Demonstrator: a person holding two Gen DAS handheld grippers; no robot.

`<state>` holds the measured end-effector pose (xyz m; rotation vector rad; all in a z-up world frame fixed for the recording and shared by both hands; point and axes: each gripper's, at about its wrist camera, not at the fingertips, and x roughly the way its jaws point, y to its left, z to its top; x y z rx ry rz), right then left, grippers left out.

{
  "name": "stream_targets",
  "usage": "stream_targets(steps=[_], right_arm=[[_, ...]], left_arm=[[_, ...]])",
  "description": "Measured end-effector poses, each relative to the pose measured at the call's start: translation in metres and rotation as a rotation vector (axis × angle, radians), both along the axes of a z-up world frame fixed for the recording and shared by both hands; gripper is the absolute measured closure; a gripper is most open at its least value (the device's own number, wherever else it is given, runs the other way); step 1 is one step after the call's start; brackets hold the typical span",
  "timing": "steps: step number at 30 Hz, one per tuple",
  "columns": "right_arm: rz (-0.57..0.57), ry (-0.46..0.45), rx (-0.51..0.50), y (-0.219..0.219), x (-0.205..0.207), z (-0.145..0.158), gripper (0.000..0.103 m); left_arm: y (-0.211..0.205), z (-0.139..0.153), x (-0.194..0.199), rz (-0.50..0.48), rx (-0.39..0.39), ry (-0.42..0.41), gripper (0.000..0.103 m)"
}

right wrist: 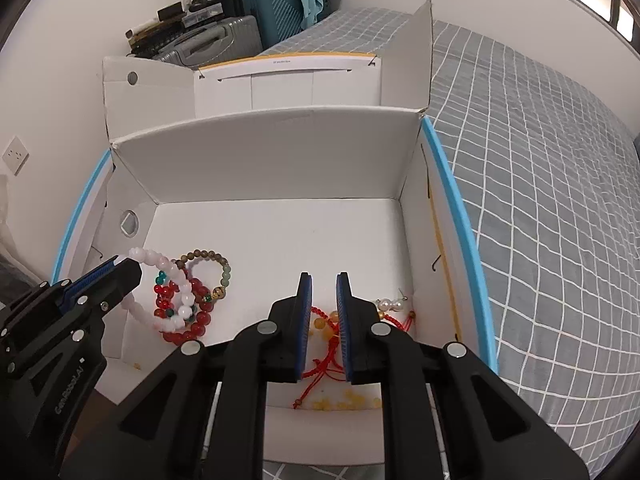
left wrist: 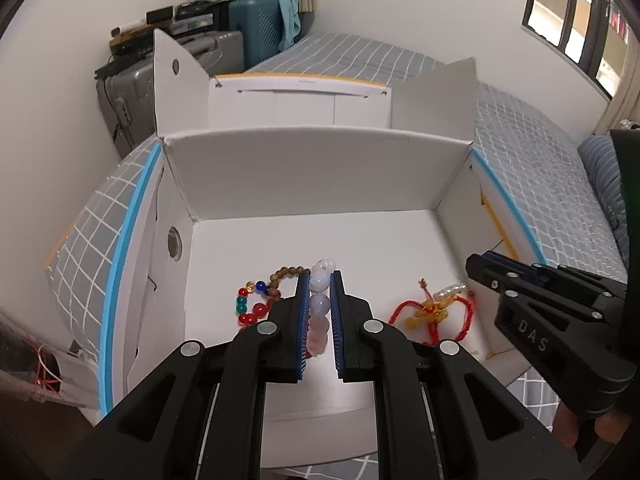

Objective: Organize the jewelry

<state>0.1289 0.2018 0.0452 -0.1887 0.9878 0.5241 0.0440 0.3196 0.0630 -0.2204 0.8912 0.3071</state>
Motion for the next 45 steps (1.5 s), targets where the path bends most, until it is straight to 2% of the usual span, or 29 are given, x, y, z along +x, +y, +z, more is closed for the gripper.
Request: stream_targets(steps=[9,10,11,13,15,18,20,27,31,38,45], right_arm=[[-0.003,0.000,-0.011,-0.001,-0.002,-0.007,0.089],[-0.001,-0.001,-0.005,-0.001,-0.002,-0.007,0.085],[-0.001,-0.003,-0.001,-0.001,-0.002,-0.007,0.076],[-0.012,-0.025,0.008,-0.005,-0.004,-0.003,0.065],[-0.016,-0.052,0.014,-0.009,-0.007,0.002,0.061],[-0.028,-0.088,0.029,-0.018,-0.013,0.010,0.048],[-0.037,-0.117,0.046,-0.028,-0.020,0.017,0.036],[-0.082,-0.233,0.103,-0.064,-0.054,0.038,0.014],[-0.103,-0.271,0.126,-0.082,-0.077,0.042,0.008],[-0.093,-0.301,0.128,-0.092,-0.110,0.033,0.008],[-0.084,-0.294,0.115,-0.087,-0.119,0.023,0.008]], left_arm=[[0.004,-0.008,0.003,0.037,0.036,0.028,0.091],[0.004,-0.007,0.002,0.038,0.031,0.029,0.087],[0.004,-0.007,0.002,0.040,0.028,0.028,0.082],[0.005,-0.005,-0.001,0.055,0.031,0.015,0.063],[0.004,-0.002,-0.006,0.069,0.046,0.003,0.058],[0.002,0.002,-0.014,0.078,0.054,-0.019,0.049],[-0.001,0.007,-0.021,0.081,0.062,-0.038,0.044],[-0.016,0.024,-0.060,0.127,0.103,-0.154,0.006],[-0.020,0.025,-0.083,0.144,0.103,-0.186,0.006],[-0.026,0.010,-0.109,0.126,0.109,-0.156,0.006],[-0.032,0.002,-0.121,0.109,0.111,-0.153,0.006]])
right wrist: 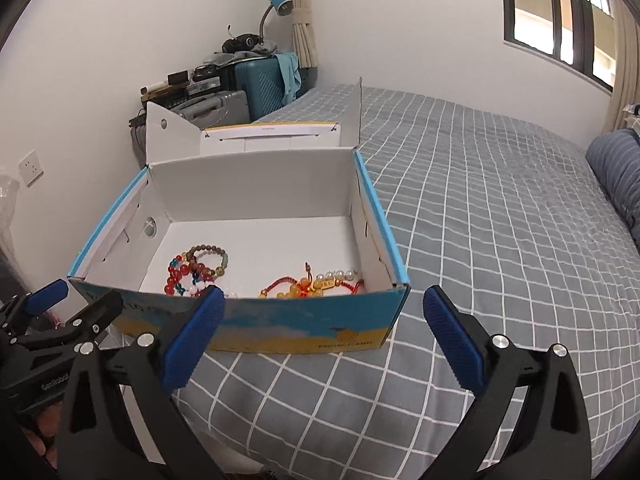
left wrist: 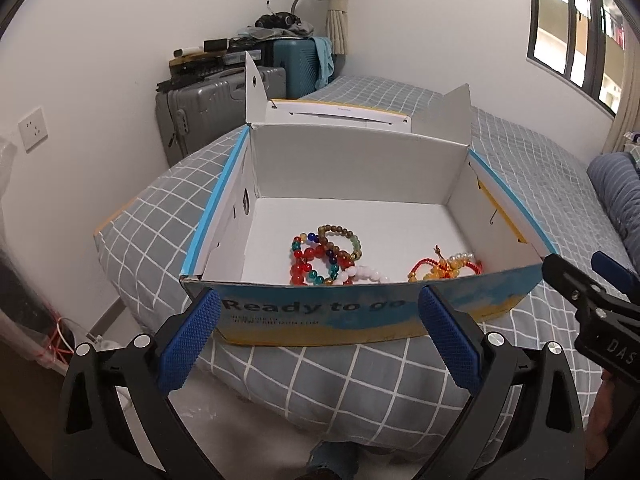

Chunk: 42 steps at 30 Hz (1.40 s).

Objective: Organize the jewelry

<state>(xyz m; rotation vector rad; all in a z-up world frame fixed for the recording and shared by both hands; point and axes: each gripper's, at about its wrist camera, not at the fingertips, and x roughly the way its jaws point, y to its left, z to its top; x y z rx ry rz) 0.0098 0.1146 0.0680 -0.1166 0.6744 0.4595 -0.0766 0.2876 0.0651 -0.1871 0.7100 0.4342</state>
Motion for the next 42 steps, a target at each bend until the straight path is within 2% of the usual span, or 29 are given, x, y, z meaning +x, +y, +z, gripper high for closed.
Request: stream_targets(steps=[15,27,42], right_arm=[[0.003,0.023,-0.007,-0.002,-0.003,-0.011,0.008],[0.004,0.030,-0.006,-0.003,-0.001,-0.012,0.008],[0.002,0.035,-0.013,0.000,-0.001,-0.014,0.008]], left_arm=[[-0.002,0.000,0.000,-0.002,-0.024,-0.015,0.006],[-0.006,0.000,0.004,0.001,0.017,0.009,0.006],[-0.013,0.000,0.006,-0.009,0.018,0.019,0.006]])
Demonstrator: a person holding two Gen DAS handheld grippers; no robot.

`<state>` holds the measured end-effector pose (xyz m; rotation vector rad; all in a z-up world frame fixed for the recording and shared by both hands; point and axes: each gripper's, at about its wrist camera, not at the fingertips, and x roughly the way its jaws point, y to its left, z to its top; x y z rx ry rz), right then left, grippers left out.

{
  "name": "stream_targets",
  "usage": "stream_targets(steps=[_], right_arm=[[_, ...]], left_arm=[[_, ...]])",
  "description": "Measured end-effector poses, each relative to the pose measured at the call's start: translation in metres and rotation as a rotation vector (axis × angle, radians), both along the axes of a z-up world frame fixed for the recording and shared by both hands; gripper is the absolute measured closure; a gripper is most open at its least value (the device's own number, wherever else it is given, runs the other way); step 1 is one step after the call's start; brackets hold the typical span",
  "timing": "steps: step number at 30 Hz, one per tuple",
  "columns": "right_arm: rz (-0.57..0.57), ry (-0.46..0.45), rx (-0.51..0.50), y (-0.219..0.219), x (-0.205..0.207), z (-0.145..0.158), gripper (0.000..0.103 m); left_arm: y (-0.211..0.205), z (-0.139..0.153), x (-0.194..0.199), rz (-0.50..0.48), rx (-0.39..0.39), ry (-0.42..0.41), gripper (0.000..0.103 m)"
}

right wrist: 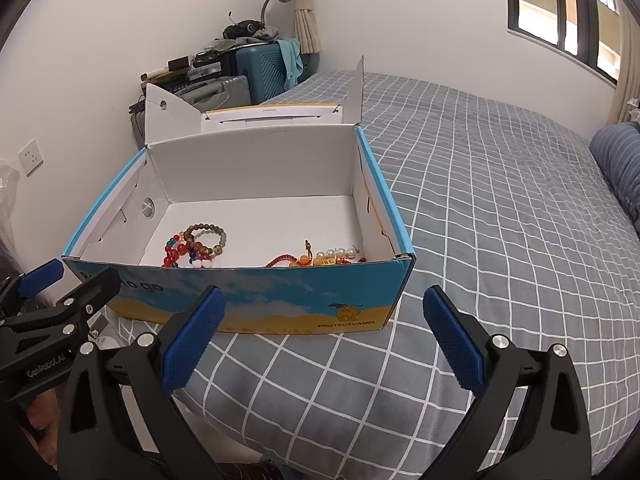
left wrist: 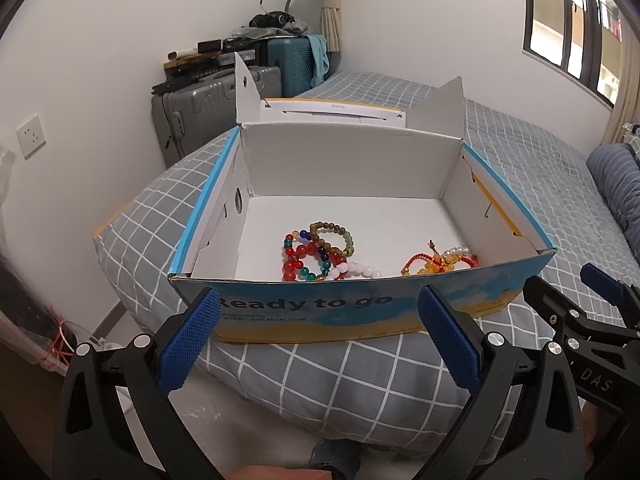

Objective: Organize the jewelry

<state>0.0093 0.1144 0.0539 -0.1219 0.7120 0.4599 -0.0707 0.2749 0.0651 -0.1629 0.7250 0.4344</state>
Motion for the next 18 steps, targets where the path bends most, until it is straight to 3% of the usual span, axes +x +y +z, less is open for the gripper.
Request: stream_targets(steps=[18], right_arm=[[-0.003,0.004,0.007,-0.0036,-0.0018,-0.0010,0.008]], left_arm=[[0.0003,-0.0025,-0.0003,0.015,-0.004,0.004,0.006]])
